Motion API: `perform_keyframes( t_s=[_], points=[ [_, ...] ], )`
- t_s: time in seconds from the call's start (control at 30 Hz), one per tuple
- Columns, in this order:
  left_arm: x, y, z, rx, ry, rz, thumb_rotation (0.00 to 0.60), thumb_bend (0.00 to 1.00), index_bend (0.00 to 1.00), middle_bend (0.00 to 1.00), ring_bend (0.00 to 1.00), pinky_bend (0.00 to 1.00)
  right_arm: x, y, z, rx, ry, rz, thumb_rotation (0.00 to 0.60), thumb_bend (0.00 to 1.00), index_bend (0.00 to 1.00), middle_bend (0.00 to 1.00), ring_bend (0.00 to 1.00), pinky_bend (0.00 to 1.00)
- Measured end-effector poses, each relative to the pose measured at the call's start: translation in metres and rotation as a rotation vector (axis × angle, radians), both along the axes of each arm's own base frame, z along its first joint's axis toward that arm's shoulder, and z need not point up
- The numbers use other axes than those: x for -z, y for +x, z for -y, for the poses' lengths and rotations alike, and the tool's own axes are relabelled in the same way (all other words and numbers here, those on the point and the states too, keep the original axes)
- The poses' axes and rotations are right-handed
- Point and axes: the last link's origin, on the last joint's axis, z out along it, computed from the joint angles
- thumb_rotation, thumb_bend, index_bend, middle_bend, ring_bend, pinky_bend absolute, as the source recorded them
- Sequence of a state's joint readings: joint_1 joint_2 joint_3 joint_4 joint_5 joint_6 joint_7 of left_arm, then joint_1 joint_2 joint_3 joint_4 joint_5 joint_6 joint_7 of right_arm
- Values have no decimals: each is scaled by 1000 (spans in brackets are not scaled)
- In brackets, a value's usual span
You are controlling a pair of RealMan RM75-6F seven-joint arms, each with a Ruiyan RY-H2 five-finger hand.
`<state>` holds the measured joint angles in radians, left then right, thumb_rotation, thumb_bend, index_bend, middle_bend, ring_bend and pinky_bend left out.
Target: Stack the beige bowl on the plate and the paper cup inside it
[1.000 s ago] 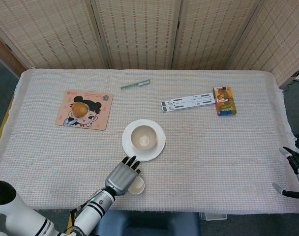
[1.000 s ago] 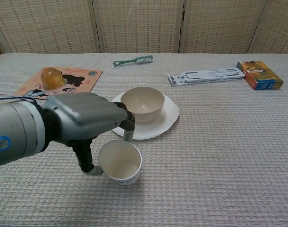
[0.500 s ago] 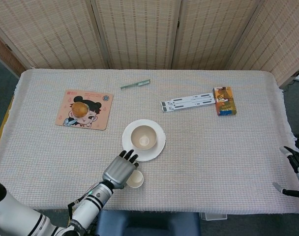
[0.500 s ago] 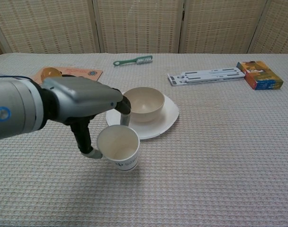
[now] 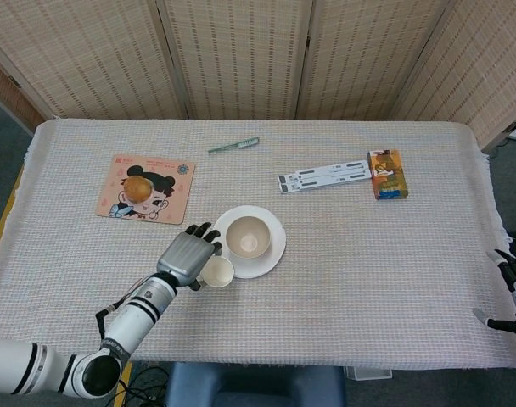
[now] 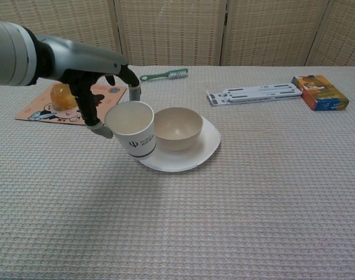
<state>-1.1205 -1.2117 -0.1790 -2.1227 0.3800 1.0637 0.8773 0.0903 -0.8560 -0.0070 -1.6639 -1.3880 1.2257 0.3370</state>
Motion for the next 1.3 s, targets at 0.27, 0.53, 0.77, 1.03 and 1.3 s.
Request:
perform_keyframes(
  t_s=[0.27, 0.53, 0.77, 1.03, 1.3],
  points=[
    [-8, 5, -25, -51, -42, 64, 600, 251, 544, 179, 0, 163, 1, -4, 6, 29, -9, -7, 600, 228, 0, 0, 0, 0],
    [-4, 11, -50, -63, -56, 106, 600, 251, 543, 179, 0, 163, -1, -7, 8, 46, -22, -9, 600, 228, 0, 0, 0, 0],
    [3, 10, -69, -78, -70, 121, 600, 251, 545, 180, 0, 163, -2, -10, 10, 58, -23, -4, 600, 228, 0, 0, 0, 0],
    [14, 10, -99, -90, -74, 122, 600, 251, 548, 184, 0, 163, -7, -15, 11, 81, -41, 2, 600, 228, 0, 0, 0, 0],
    [29, 9, -121, -98, -91, 113, 600, 251, 550, 186, 0, 163, -8, -20, 14, 96, -38, 9, 600, 228, 0, 0, 0, 0]
  ],
)
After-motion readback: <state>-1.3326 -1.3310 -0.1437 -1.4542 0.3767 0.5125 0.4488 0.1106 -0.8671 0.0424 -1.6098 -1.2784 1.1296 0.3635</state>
